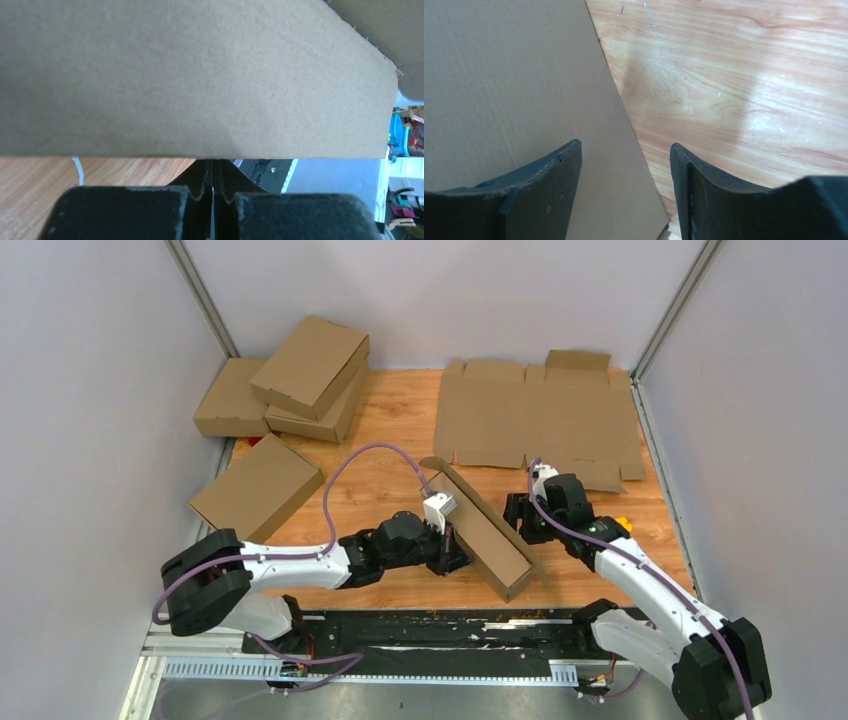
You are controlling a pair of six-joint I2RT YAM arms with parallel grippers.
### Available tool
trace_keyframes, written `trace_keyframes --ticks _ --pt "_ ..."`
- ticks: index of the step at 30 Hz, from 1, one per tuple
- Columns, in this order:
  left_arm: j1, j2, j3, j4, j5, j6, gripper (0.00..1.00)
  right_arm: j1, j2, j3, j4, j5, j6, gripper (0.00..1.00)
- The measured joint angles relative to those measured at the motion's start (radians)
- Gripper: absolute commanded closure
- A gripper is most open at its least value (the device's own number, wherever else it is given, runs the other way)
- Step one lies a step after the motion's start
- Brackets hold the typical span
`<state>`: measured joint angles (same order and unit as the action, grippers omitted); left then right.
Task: Fold the paper box
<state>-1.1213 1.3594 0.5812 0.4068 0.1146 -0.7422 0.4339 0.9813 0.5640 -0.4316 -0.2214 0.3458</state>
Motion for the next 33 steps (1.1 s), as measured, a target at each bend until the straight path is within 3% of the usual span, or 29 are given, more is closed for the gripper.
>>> trace_keyframes --ticks 12,19,27,33 --pt "0.000 -0.073 0.000 -0.046 -0.044 0.011 1.00 -0.011 -0.210 0.003 -0.052 0.049 0.047 0.14" --pt "0.000 -0.074 0.000 -0.054 -0.046 0.016 1.00 -0.012 -0.333 0.152 -0.103 0.058 0.052 0.04" --pt "0.000 -0.053 0.000 -0.035 -0.047 0.015 1.00 0.015 -0.283 0.327 -0.169 -0.151 0.034 0.00" --pt "0.000 -0.035 0.000 -0.019 -0.053 0.016 1.00 0.218 -0.177 0.422 -0.325 -0.076 -0.004 0.00"
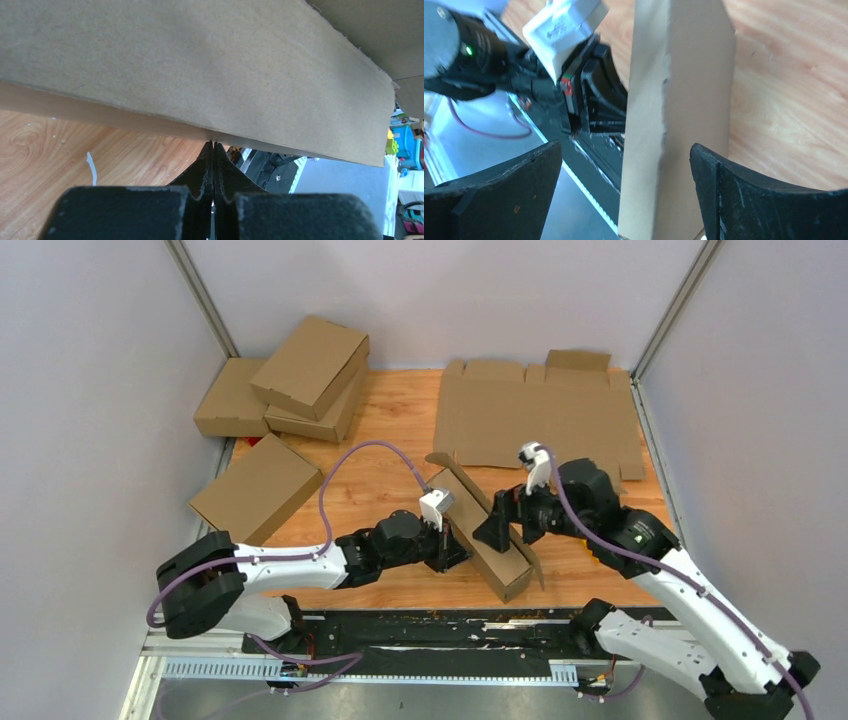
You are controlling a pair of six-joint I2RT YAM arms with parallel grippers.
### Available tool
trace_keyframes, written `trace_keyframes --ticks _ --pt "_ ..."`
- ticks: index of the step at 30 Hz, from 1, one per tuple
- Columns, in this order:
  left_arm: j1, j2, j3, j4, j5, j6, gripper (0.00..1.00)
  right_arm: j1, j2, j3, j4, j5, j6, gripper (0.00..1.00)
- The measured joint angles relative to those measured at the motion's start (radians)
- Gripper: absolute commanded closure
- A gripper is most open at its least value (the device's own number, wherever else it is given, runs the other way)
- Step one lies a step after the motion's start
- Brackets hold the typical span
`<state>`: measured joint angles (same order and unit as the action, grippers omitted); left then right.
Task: Fold the paper box
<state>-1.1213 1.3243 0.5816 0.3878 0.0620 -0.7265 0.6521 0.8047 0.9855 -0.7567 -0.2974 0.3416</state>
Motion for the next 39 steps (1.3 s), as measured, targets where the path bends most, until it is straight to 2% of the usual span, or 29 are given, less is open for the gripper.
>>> trace_keyframes --ticks 3,7,11,16,20,26,31,34,35,38,39 --pt "0.000 0.008 0.000 0.000 -0.005 0.000 1.00 0.164 0.055 0.041 -0.086 0.123 -0.003 0.00" --pt "0.000 0.008 0.000 -0.002 -0.009 0.000 1.00 0.391 0.164 0.133 -0.231 0.364 0.007 0.01" --pt "0.000 0.008 0.000 -0.002 -0.015 0.001 1.00 0.521 0.293 0.187 -0.344 0.538 0.046 0.00" --pt "0.000 0.008 0.015 -0.003 -0.018 0.003 1.00 0.552 0.394 0.193 -0.449 0.659 0.077 0.00" --pt "0.000 0.013 0.051 -0.002 -0.018 0.005 1.00 0.552 0.404 0.196 -0.488 0.708 0.090 0.05" --pt "0.002 0.010 0.077 -0.023 -0.027 0.026 1.00 0.552 0.404 0.206 -0.549 0.790 0.135 0.33" --pt "0.083 -0.072 0.080 -0.167 -0.008 0.068 0.98 0.547 0.341 0.191 -0.544 0.802 0.146 0.37" --pt "0.192 -0.164 0.086 -0.254 0.007 0.106 0.88 0.529 0.254 0.156 -0.525 0.787 0.135 0.38" --pt "0.230 -0.194 0.097 -0.285 0.008 0.123 0.82 0.514 0.219 0.139 -0.516 0.774 0.128 0.38" --pt "0.292 -0.227 0.151 -0.336 0.013 0.176 0.50 0.468 0.170 0.108 -0.497 0.737 0.104 0.38" --pt "0.308 -0.227 0.177 -0.347 0.020 0.195 0.43 0.454 0.161 0.097 -0.485 0.719 0.093 0.38"
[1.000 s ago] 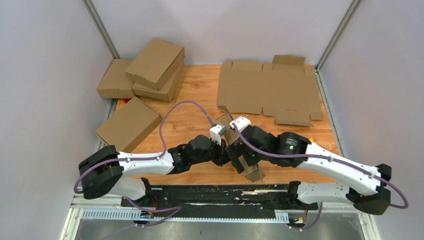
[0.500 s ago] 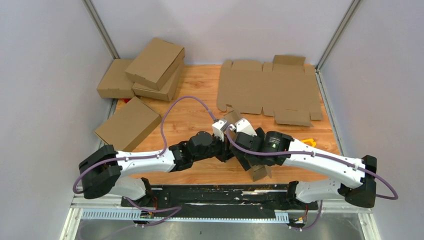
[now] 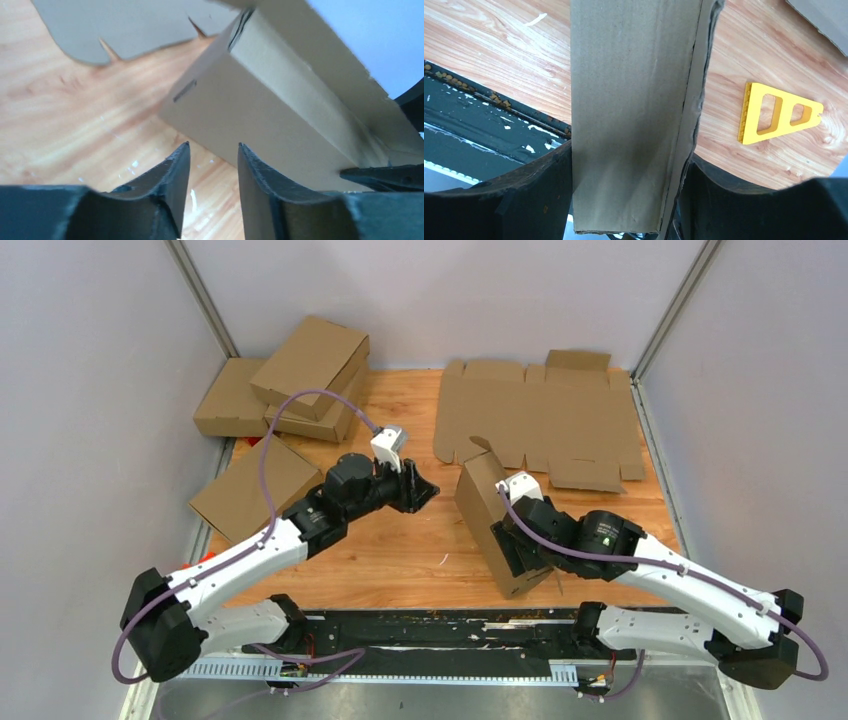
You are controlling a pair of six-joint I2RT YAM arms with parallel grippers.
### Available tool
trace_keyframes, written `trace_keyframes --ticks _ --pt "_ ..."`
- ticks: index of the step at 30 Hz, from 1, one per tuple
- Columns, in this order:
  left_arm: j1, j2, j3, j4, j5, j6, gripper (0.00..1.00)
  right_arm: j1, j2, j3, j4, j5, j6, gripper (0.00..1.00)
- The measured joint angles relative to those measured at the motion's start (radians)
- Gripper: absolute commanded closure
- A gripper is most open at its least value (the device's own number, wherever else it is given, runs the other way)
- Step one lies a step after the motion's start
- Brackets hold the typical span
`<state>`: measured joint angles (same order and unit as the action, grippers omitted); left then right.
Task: Fold the paper box
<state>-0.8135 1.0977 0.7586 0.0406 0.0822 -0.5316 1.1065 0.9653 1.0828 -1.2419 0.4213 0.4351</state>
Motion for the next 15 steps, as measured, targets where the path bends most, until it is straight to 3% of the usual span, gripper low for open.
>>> trace_keyframes --ticks 5,9,15 --pt "0.056 0.017 0.089 -0.015 0.028 0.114 0.27 -0.019 -0.002 -0.014 0.051 -0.064 -0.074 0.38" --pt "0.081 0.035 0.109 0.007 0.044 0.231 0.21 -0.022 0.005 -0.014 0.085 -0.117 -0.135 0.37" --pt "0.212 0.164 0.182 0.058 0.221 0.335 0.13 -0.023 0.049 0.003 0.109 -0.170 -0.219 0.35"
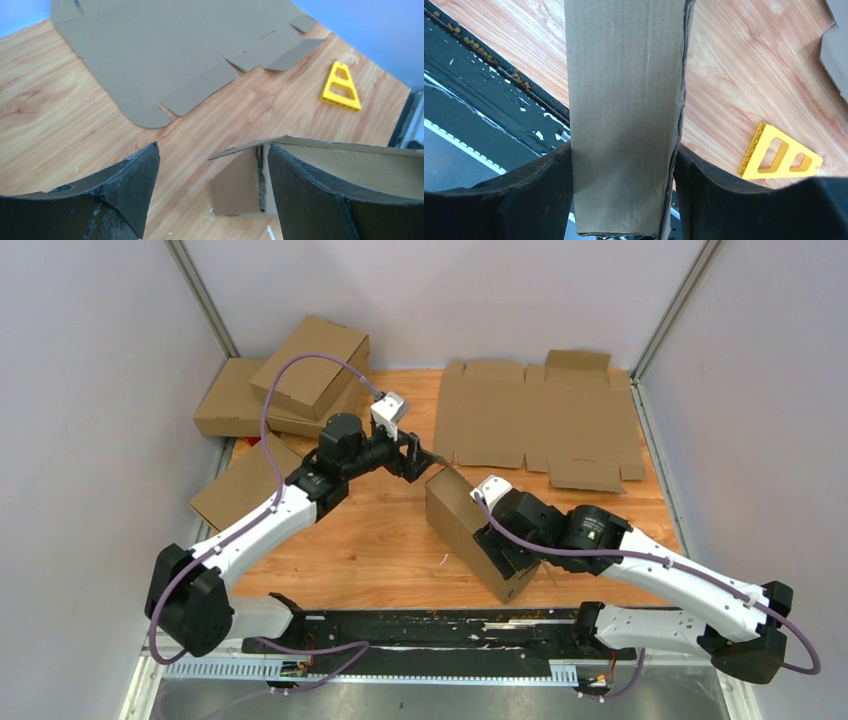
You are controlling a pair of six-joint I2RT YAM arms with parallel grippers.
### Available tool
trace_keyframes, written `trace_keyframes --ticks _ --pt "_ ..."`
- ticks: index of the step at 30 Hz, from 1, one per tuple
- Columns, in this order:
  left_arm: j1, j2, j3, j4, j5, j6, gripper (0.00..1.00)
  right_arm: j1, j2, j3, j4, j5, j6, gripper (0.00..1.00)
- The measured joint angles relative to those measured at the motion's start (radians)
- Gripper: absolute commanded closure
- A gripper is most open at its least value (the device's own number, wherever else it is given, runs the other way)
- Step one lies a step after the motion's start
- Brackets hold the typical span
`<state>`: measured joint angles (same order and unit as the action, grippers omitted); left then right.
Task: Fold the paper box
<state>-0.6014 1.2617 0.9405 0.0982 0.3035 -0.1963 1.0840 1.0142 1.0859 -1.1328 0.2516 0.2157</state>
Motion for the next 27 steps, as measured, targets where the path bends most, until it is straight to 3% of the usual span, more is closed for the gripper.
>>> trace_keyframes --ticks 5,8,10,12,14,17,23,27 --pt "0.039 0.053 0.003 0.009 0.075 0.079 0.14 -0.001 0.022 0.008 0.016 -0.018 -0.036 0.35" --pt "0.039 0.077 0.005 0.009 0.119 0.109 0.23 -0.005 0.029 0.010 0.028 -0.031 -0.052 0.34" --pt "0.039 0.098 0.013 0.007 0.152 0.118 0.35 -0.008 0.034 0.012 0.032 -0.036 -0.056 0.33" --pt "0.039 0.121 0.031 -0.002 0.189 0.128 0.56 -0.013 0.040 0.016 0.035 -0.037 -0.058 0.29" --pt "0.039 0.135 0.048 -0.016 0.212 0.136 0.73 -0.019 0.043 0.017 0.039 -0.040 -0.056 0.17" --pt "0.038 0.138 0.058 -0.036 0.245 0.134 0.89 -0.023 0.043 0.018 0.058 -0.054 -0.055 0.05" --pt "0.034 0.126 0.067 -0.071 0.245 0.137 0.91 -0.041 0.056 0.037 0.087 -0.097 -0.056 0.01" --pt "0.035 0.113 0.067 -0.080 0.241 0.134 0.91 -0.088 0.070 0.061 0.134 -0.107 -0.045 0.04"
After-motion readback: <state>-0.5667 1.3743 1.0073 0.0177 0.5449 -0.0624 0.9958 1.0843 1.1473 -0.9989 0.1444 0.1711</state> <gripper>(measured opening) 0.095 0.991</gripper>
